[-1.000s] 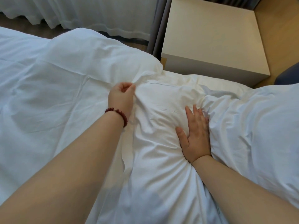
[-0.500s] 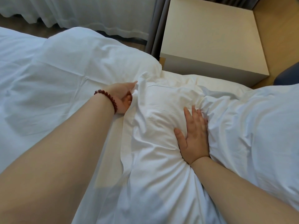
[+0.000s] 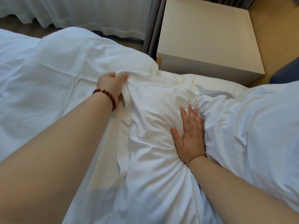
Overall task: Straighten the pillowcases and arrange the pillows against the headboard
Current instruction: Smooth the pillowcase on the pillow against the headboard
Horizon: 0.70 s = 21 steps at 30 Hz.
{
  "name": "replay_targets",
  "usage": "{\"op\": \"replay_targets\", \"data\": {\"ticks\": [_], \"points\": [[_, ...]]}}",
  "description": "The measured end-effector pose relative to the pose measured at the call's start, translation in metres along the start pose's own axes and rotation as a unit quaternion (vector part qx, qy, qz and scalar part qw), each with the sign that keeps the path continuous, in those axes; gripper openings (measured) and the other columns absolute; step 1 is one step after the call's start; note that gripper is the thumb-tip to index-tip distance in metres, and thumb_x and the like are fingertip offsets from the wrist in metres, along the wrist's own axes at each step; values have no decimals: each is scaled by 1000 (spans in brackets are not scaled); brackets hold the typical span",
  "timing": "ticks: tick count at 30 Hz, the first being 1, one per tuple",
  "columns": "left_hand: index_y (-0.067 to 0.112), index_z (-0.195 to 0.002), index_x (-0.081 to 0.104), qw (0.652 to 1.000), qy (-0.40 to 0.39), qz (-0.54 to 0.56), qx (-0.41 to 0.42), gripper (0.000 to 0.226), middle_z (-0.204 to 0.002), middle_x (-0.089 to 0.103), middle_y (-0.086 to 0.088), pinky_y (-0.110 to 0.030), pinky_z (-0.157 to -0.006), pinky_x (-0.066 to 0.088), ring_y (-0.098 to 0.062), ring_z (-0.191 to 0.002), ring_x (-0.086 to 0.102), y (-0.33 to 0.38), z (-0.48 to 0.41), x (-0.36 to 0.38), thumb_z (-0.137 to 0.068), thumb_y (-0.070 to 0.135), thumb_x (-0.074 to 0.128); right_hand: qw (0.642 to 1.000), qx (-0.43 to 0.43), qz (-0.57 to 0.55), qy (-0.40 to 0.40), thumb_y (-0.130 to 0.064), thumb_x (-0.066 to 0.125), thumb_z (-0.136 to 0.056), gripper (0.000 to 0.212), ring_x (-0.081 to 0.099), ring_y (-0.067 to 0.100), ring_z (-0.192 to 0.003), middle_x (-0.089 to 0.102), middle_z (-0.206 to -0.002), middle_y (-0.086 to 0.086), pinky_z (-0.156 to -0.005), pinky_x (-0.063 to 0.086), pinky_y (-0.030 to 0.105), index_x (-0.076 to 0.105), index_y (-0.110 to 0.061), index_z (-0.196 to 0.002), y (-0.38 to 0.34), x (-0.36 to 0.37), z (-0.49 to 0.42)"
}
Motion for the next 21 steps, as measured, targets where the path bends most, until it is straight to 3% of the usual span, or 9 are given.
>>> {"op": "replay_targets", "data": {"ticks": [3,5,8,10,13,16,18,20,21], "points": [[20,-93,68,996,49,-65,23,24,-72,61,0,-20,-54,53,-15,-57,60,8,14,2,-93,42,59,1000,0,-1,1,-55,29,-97,66,10,28,-150,19,-161,10,-121,-7,31,26,-19,-152,0,1,0],[20,-99,67,988,20,-150,31,36,-78,60,0,-24,-60,51,-19,-70,59,0,32,7,-94,53,54,1000,0,1,-1,-57,27,-97,67,11,28,-149,19,-161,10,-121,-6,32,26,-19,-152,0,2,-1],[15,-89,72,992,-32,-118,-23,40,-73,68,4,-25,-52,47,-15,-64,62,-37,64,-1,-80,54,72,1000,1,6,-7,-58,26,-97,67,11,29,-149,19,-161,10,-121,-5,34,26,-19,-152,0,3,-2],[12,-81,71,986,-38,-153,-44,34,-70,69,-6,-35,-55,52,-18,-61,60,-59,80,-13,-82,46,73,1000,2,6,-5,-55,30,-97,66,11,29,-149,19,-161,10,-121,-5,33,26,-19,-152,1,3,-2],[4,-86,68,988,51,-144,-14,37,-85,72,-19,-50,-69,58,-25,-68,63,-72,91,-29,-91,40,64,1000,4,3,-13,-53,31,-97,65,10,29,-149,19,-161,11,-121,-6,33,25,-20,-153,0,2,-1],[8,-93,69,991,109,-73,-11,40,-81,70,-7,-40,-77,57,-19,-72,63,-68,96,-34,-94,47,56,999,9,9,-30,-54,30,-96,67,10,31,-149,18,-161,12,-121,-8,32,25,-20,-153,-2,0,0],[10,-111,67,995,63,13,-82,54,-97,72,-9,-40,-84,55,-24,-86,68,-69,109,-38,-93,58,50,999,14,18,-46,-56,28,-95,68,9,30,-149,17,-161,11,-120,-10,30,22,-22,-154,-3,-2,0],[7,-119,64,992,-30,-45,-114,76,-114,68,-21,-51,-97,50,-39,-106,64,-74,135,-45,-82,72,52,997,19,40,-63,-58,25,-95,69,9,30,-149,16,-162,11,-118,-14,28,20,-23,-154,-6,-4,0],[9,-113,68,985,-70,-114,-109,75,-110,69,-20,-51,-96,50,-37,-105,64,-81,149,-51,-78,74,55,996,21,55,-70,-60,23,-94,70,9,31,-149,15,-162,11,-117,-15,28,18,-24,-155,-8,-6,1]]}}
Point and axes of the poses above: each hand's wrist, its own z-axis away from the middle knuckle, its own x-axis out of the palm, y = z × x, the point moved 3 cm from there along -z, towards the middle knuckle
